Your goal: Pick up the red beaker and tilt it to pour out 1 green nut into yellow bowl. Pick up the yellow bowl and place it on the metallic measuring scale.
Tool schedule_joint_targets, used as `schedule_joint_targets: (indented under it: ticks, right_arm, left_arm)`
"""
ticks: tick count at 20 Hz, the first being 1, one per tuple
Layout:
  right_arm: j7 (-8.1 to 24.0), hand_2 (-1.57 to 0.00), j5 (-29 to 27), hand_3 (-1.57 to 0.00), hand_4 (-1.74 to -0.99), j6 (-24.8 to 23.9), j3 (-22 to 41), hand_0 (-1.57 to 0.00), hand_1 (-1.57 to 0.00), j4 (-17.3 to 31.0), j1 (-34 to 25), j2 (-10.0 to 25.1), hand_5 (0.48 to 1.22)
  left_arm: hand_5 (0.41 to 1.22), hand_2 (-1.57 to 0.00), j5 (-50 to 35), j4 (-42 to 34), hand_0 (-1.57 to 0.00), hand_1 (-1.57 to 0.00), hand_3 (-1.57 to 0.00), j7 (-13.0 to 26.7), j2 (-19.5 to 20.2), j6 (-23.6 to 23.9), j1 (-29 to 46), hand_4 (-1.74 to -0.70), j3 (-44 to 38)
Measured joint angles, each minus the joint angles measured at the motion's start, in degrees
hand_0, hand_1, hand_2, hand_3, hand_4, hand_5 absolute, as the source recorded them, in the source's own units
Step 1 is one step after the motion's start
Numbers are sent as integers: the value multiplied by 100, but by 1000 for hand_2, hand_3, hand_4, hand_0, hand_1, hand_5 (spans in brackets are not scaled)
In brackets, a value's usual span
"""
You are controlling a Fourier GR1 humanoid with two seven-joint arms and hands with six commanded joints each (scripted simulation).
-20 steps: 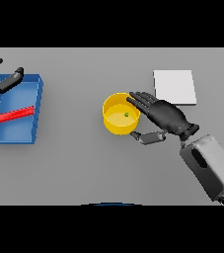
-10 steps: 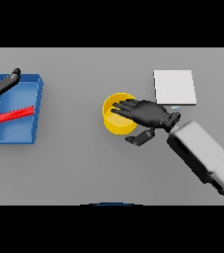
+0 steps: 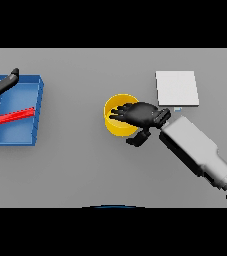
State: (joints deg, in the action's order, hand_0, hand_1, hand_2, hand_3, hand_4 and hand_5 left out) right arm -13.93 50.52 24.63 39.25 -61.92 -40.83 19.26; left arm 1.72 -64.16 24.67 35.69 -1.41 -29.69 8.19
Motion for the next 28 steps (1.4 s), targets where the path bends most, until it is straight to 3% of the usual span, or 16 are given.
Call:
schedule_joint_targets:
  ticks: [4,5,6,7,8,10,13,18,22,28]
  right_arm:
    - [93,-88,-5,-130,-1261,48,0,-48,-60,167,-86,-93,809]
    - [146,-189,32,-215,-1309,-13,29,-193,-183,192,-36,-145,891]
    - [-2,-349,35,-322,-1363,-93,41,-455,-407,230,-11,-130,957]
    - [-61,-594,48,-572,-1435,-130,55,-678,-640,219,-7,-152,1010]
    - [-142,-789,52,-679,-1492,-154,24,-857,-826,304,-75,-112,1052]
    - [-230,-1071,1,-882,-1578,-74,15,-1114,-1094,262,-97,-76,1113]
    - [-233,-1246,-72,-1066,-1658,29,32,-1337,-1327,189,-86,-9,1166]
    - [-158,-1362,-218,-1198,-1714,269,-2,-1494,-1491,1,-109,98,1203]
    - [-29,-1447,-360,-1165,-1730,446,-118,-1540,-1538,-308,-172,254,1214]
    - [460,-1447,-530,-1199,-1738,802,-372,-1563,-1562,-968,-150,608,1219]
  left_arm:
    - [712,1,8,128,1,1,1,-60,-21,-37,-50,-791,0]
    - [711,1,-14,-22,1,1,1,-118,22,-31,71,-791,-2]
    - [710,1,10,108,1,1,1,-70,14,-46,10,-789,-3]
    - [710,1,3,7,1,1,1,-19,-2,-18,1,-788,9]
    - [710,1,-10,10,1,1,1,-32,-30,-35,7,-788,24]
    - [707,1,-7,74,1,1,1,-134,14,-50,-24,-787,-15]
    - [711,1,41,58,1,1,1,-59,21,-24,-1,-784,19]
    - [704,1,-11,15,1,1,1,-44,26,-64,-14,-786,2]
    - [706,1,47,34,1,1,1,-44,47,-47,-29,-774,25]
    - [702,1,-42,-21,1,1,1,-89,44,-71,8,-788,-20]
